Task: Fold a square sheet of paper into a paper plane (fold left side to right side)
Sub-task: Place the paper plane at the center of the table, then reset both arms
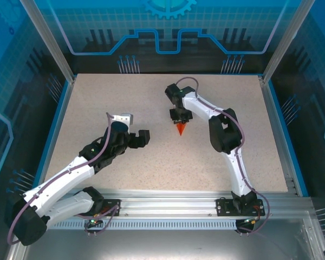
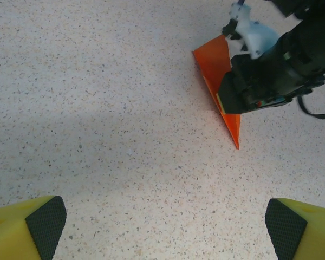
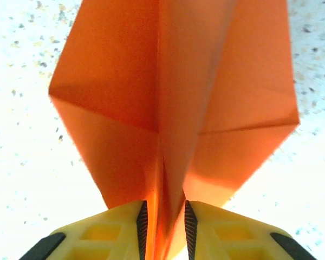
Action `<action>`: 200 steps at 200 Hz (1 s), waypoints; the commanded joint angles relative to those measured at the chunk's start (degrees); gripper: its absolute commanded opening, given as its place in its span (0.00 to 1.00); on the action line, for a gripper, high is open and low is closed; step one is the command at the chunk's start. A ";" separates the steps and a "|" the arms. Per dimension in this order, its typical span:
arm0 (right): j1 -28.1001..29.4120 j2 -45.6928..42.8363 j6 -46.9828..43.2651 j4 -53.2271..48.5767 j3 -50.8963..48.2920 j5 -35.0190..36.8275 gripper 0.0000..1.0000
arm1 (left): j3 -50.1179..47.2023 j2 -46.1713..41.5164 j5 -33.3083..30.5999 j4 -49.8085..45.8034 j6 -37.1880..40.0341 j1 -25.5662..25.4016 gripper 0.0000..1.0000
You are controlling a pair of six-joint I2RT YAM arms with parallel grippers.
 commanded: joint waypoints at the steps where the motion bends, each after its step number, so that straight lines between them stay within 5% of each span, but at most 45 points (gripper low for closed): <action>1: 0.51 -8.28 -0.91 -1.91 -2.21 -0.25 0.32 | 0.70 -0.64 0.74 -1.72 1.63 0.27 0.99; 45: 0.90 -25.29 -4.47 1.43 -14.26 1.24 0.50 | 0.66 -1.05 -4.90 -1.10 -1.91 0.29 0.99; 82: -0.26 -44.96 -9.48 10.94 -33.37 8.75 0.77 | -1.63 -3.45 -15.09 2.97 -0.91 2.23 0.98; 111: -6.80 -57.04 -10.94 20.05 -48.02 10.13 0.99 | -4.41 -5.96 -22.72 10.61 7.12 3.73 0.98; 150: -21.88 -66.37 -12.59 39.09 -67.06 2.85 1.00 | -12.57 -6.82 -27.54 22.95 16.75 9.60 0.98; 200: -26.18 -62.78 -19.57 71.37 -84.05 2.18 0.99 | -21.18 -0.24 -19.20 34.92 15.87 20.34 0.99</action>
